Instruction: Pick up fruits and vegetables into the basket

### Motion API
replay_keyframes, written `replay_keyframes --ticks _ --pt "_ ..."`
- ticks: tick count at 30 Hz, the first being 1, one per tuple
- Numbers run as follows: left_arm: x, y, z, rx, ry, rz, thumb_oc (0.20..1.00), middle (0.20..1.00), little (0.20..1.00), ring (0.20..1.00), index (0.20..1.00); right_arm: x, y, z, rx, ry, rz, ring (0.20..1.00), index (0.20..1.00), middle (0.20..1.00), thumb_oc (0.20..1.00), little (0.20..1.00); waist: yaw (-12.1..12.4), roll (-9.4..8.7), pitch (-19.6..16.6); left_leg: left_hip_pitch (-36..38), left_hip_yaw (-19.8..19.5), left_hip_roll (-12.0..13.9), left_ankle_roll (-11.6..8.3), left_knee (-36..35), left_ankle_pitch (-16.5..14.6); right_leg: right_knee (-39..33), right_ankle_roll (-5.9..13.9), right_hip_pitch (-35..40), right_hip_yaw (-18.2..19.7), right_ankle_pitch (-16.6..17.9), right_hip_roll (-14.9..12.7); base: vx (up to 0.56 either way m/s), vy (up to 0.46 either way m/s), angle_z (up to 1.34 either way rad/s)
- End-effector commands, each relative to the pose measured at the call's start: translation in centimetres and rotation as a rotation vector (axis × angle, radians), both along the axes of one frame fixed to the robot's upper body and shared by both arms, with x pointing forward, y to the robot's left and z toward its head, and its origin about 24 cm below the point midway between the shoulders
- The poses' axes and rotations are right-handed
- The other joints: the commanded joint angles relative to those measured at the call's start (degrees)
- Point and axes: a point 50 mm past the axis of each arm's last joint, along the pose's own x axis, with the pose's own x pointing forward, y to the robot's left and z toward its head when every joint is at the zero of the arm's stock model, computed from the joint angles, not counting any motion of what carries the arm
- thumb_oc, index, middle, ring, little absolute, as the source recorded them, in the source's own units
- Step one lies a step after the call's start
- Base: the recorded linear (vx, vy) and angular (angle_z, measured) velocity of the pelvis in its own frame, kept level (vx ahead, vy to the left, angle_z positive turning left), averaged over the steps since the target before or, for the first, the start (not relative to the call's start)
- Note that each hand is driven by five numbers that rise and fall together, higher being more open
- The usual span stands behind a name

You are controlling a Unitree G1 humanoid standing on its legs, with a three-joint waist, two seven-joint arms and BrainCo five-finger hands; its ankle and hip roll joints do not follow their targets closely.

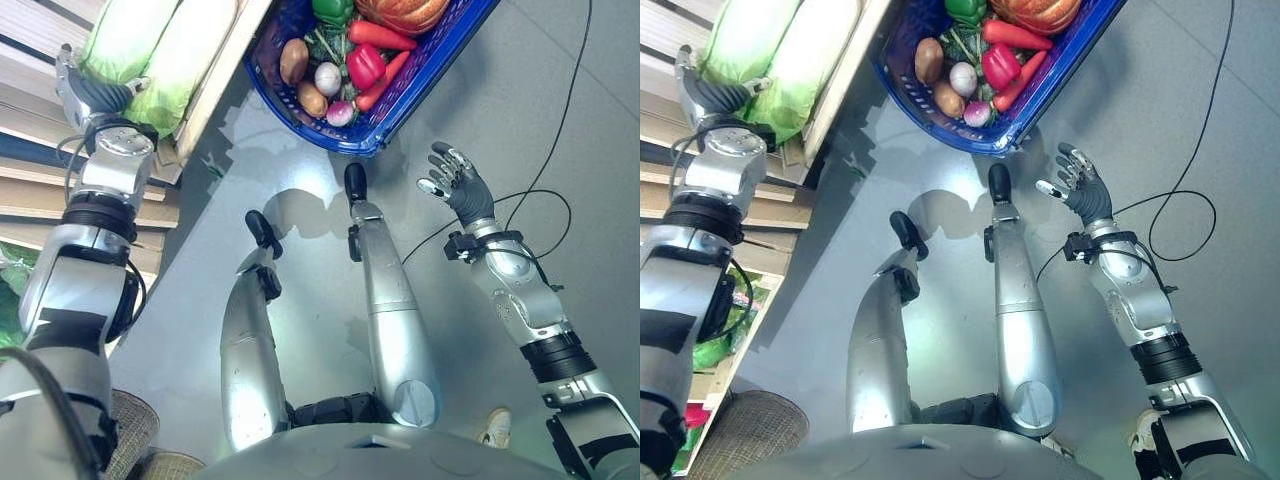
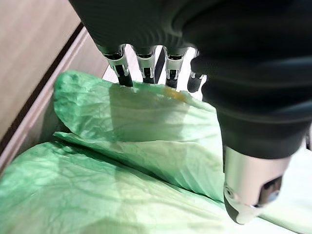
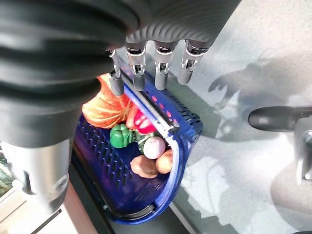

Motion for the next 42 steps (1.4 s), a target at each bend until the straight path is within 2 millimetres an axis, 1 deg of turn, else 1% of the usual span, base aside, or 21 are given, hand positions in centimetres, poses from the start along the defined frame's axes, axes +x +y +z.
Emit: replay_keyframes --ticks 1,8,13,15,18,27,35,36,37,38,42 --pt "-1.8 4.0 -0.4 -0.008 0.04 0.122 1.0 1.0 1.0 1.0 1.0 -0.8 -0.1 0.3 0.009 -0.02 0.039 1.0 1.0 1.0 1.0 1.0 -2.65 1.68 -1.64 -5.51 0.64 -1.74 2.9 2.29 -0.94 2.6 2.58 -0.18 -0.81 -5.73 2.44 0.02 0.08 -0.05" --pt "-1.7 4.5 -0.2 0.052 0.152 0.124 1.0 1.0 1.0 1.0 1.0 -0.6 -0.6 0.4 0.032 -0.001 0.047 1.0 1.0 1.0 1.0 1.0 -3.43 2.45 -1.64 -6.75 0.8 -2.26 3.0 2.95 -1.26 2.47 2.66 -2.01 0.64 -4.97 2.54 0.02 0.077 -0.05" --pt "-1.6 4.7 -0.3 0.057 0.239 0.097 1.0 1.0 1.0 1.0 1.0 -0.5 -0.9 0.3 0.045 0.013 0.05 1.0 1.0 1.0 1.0 1.0 -4.07 2.92 -1.64 -6.88 1.13 -2.38 2.98 3.02 -1.33 1.96 2.83 -2.58 1.4 -4.37 2.36 0.01 0.071 -0.03" --pt "-1.4 4.7 -0.8 0.008 0.292 0.069 1.0 1.0 1.0 1.0 1.0 -0.4 -0.9 0.2 0.048 0.017 0.056 1.0 1.0 1.0 1.0 1.0 -4.37 3.16 -1.64 -6.85 1.46 -2.39 2.95 2.79 -1.21 1.67 3.01 -2.85 1.66 -4.03 2.25 0.0 0.076 -0.02" --pt "-1.4 4.8 -1.1 0.02 0.364 0.055 1.0 1.0 1.0 1.0 1.0 -0.3 -1.1 0.3 0.056 0.019 0.057 1.0 1.0 1.0 1.0 1.0 -4.82 3.4 -1.64 -6.68 1.83 -2.47 2.76 2.4 -0.98 0.62 3.27 -2.9 1.95 -3.29 1.9 0.0 0.053 -0.06" --pt "-1.6 5.2 -1.9 -0.032 0.429 0.04 1.0 1.0 1.0 1.0 1.0 0.0 -1.6 0.9 0.059 0.021 0.05 1.0 1.0 1.0 1.0 1.0 -5.76 4.37 -1.64 -6.2 2.9 -2.65 2.46 2.1 -1.08 -1.26 3.61 -3.2 3.03 -2.06 1.12 0.01 0.053 -0.04" --pt "-1.8 5.5 -2.2 -0.069 0.465 0.041 1.0 1.0 1.0 1.0 1.0 0.1 -1.9 0.8 0.073 0.03 0.049 1.0 1.0 1.0 1.0 1.0 -6.31 4.44 -1.64 -6.39 3.32 -2.62 2.52 2.6 -1.43 -2.06 3.6 -3.4 3.75 -1.51 1.01 0.01 0.026 -0.03" --pt "-1.8 5.5 -2.4 -0.082 0.47 0.044 0.721 0.721 0.721 0.721 0.721 0.0 -2.0 0.7 0.08 0.031 0.047 1.0 1.0 1.0 1.0 1.0 -6.47 4.33 -1.64 -6.57 3.32 -2.62 2.53 2.85 -1.49 -2.18 3.57 -3.56 3.96 -1.33 1.07 0.0 0.0 0.0" --pt "-1.8 5.5 -2.5 -0.086 0.471 0.043 0.583 0.583 0.583 0.583 0.583 0.0 -2.0 0.7 0.081 0.031 0.048 1.0 1.0 1.0 1.0 1.0 -6.5 4.31 -1.64 -6.61 3.33 -2.61 2.54 2.89 -1.5 -2.2 3.56 -3.58 4.0 -1.33 1.11 0.0 0.0 0.0" --pt "-1.8 5.5 -2.5 -0.089 0.468 0.031 0.2 0.2 0.2 0.2 0.2 0.0 -1.9 0.6 0.087 0.033 0.049 1.0 1.0 1.0 1.0 1.0 -6.58 4.2 -1.64 -6.8 3.35 -2.56 2.59 3.08 -1.55 -2.26 3.49 -3.67 4.14 -1.28 1.17 0.01 0.002 -0.04" --pt "-1.8 5.4 -3.0 -0.113 0.466 0.022 0.2 0.2 0.2 0.2 0.2 0.0 -2.0 0.5 0.09 0.036 0.049 1.0 1.0 1.0 1.0 1.0 -6.62 4.02 -1.64 -7.11 3.25 -2.54 2.71 3.53 -1.82 -2.03 3.35 -3.92 4.32 -1.32 1.37 0.01 0.002 -0.03"
